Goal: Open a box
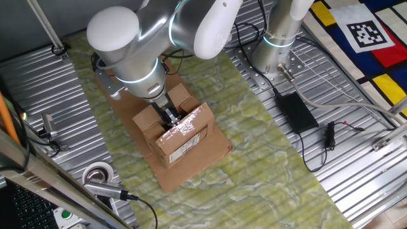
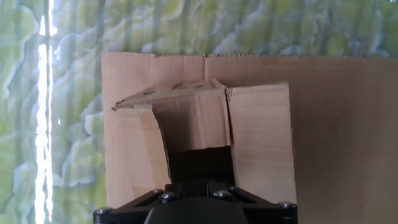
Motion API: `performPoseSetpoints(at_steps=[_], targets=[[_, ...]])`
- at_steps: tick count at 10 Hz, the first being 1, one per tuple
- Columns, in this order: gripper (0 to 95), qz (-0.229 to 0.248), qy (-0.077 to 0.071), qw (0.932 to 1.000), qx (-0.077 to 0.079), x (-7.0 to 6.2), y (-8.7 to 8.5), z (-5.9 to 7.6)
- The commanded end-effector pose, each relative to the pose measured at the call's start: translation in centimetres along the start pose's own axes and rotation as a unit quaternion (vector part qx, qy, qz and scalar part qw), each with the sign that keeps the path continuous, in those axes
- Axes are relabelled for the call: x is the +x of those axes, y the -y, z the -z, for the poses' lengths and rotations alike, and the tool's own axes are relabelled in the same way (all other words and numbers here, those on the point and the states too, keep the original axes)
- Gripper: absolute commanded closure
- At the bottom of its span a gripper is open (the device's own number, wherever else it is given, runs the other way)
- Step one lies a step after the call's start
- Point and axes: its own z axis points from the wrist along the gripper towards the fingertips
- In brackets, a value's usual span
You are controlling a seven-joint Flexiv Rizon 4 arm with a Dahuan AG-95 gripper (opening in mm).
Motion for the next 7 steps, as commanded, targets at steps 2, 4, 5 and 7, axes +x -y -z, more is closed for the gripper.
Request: performPoseSetpoints(at_steps=[2,4,5,7], targets=[[76.0,-0.008,0.0,0.9999,-0.009,0.17,-0.3,0.23],[76.0,-0.016,0.0,0.9998,-0.015,0.21,-0.5,0.31],[76.0,-0.018,0.0,0.9997,-0.017,0.21,-0.63,0.32],[76.0,-0.021,0.0,0.9996,-0.021,0.21,-0.89,0.33]])
